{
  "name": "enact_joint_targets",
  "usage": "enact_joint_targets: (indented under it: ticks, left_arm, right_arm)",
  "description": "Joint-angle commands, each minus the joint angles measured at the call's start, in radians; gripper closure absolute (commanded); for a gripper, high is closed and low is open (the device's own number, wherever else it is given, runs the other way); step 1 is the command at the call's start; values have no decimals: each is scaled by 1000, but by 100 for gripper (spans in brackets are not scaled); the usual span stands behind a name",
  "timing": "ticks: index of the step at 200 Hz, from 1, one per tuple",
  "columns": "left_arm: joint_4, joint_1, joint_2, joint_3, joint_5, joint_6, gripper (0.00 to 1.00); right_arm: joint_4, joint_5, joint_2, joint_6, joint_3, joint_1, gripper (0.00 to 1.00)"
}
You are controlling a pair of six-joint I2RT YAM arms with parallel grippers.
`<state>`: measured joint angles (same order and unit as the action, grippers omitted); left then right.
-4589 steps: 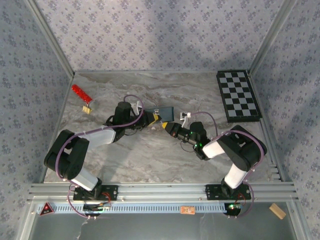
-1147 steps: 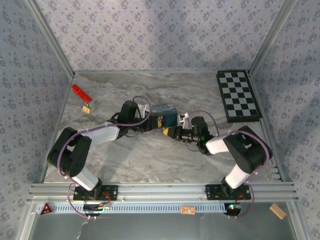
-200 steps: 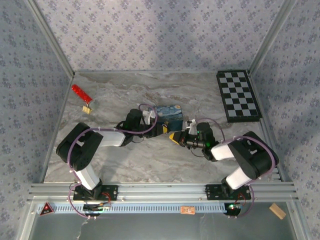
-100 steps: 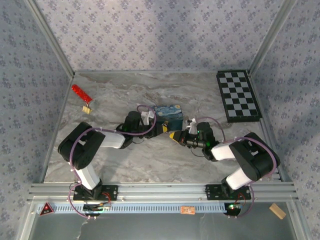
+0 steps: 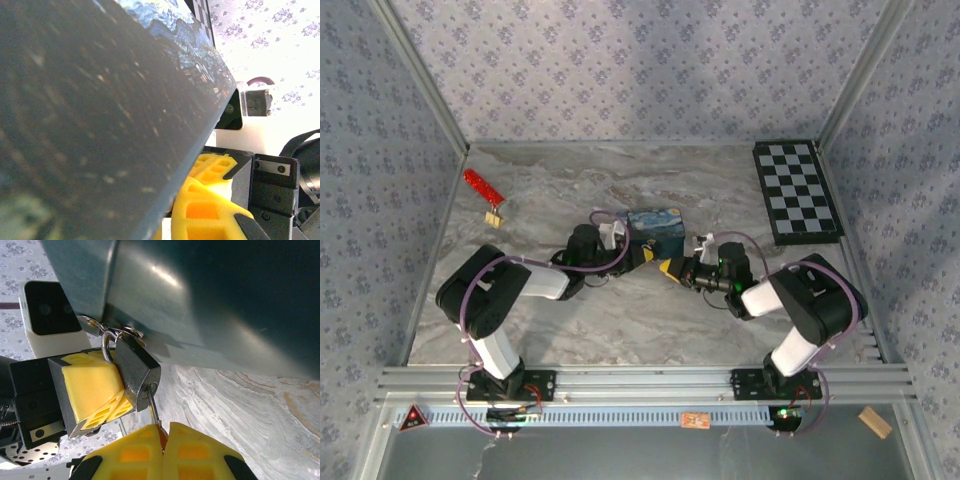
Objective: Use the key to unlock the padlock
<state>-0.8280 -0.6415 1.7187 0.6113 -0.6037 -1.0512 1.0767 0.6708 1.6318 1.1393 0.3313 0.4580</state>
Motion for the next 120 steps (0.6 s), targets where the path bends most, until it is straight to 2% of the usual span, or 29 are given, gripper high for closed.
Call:
enact_joint_targets:
  ticks: [1, 79, 120]
  left_arm:
    - [-17, -44, 4, -26, -192, -24, 100]
    - [-36, -58, -14, -17, -159, -67, 100]
    - [-44, -76, 11, 9, -178, -74, 100]
  right_arm:
    - [157, -99, -20, 12, 86, -32, 100]
    - [159, -77, 7, 25, 186, -49, 100]
    - [-33, -32, 6, -85, 285, -7, 100]
